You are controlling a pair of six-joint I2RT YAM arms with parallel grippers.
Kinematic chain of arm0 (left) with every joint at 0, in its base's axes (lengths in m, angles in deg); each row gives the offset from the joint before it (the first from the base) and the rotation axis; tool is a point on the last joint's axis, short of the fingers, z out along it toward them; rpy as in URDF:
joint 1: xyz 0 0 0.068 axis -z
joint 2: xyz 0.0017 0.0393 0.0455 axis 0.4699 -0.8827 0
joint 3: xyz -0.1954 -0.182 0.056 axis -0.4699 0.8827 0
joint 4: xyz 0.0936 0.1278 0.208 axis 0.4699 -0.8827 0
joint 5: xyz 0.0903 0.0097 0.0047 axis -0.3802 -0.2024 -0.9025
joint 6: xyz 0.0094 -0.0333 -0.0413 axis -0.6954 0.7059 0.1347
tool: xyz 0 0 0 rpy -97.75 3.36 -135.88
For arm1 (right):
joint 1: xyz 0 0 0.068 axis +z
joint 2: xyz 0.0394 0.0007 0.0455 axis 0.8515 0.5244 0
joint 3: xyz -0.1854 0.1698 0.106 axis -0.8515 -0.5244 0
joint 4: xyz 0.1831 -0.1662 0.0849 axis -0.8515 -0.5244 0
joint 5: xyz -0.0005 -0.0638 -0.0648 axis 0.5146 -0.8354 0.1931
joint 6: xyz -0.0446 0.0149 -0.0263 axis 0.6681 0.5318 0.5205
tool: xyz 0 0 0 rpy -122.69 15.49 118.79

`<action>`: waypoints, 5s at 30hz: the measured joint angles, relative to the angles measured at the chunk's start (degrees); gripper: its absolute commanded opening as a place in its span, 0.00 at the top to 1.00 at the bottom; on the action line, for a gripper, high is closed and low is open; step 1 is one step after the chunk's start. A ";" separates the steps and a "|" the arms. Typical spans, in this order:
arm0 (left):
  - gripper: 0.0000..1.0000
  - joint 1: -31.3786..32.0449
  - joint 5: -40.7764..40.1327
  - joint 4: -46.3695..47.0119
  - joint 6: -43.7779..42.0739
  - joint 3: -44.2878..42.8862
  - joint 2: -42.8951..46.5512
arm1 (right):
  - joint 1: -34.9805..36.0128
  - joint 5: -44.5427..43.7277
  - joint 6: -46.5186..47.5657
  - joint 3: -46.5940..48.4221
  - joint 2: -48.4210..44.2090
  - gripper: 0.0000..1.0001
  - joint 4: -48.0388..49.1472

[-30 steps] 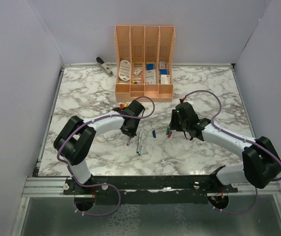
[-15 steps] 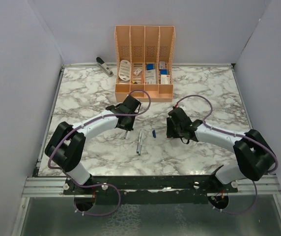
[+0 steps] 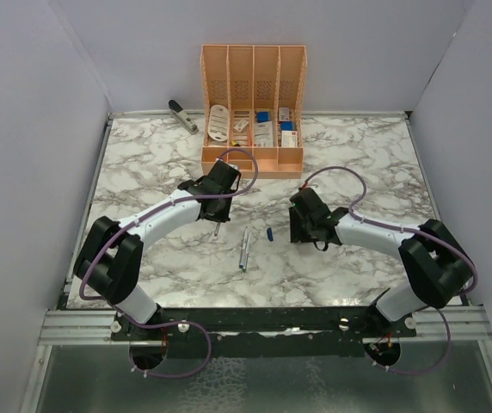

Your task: Insert the pens into the pen caps

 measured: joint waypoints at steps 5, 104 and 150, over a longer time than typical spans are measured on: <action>1.00 -0.24 0.02 -0.09 -0.02 0.00 0.00 | 0.26 -0.07 -0.04 1.01 1.11 0.50 0.07; 1.00 -4.42 25.90 24.20 -2.56 13.29 15.82 | 0.87 -15.65 5.95 -0.50 -25.55 0.99 19.41; 1.00 2.97 42.97 52.68 5.42 17.09 17.92 | 0.63 12.24 3.82 -11.85 -27.32 0.99 62.23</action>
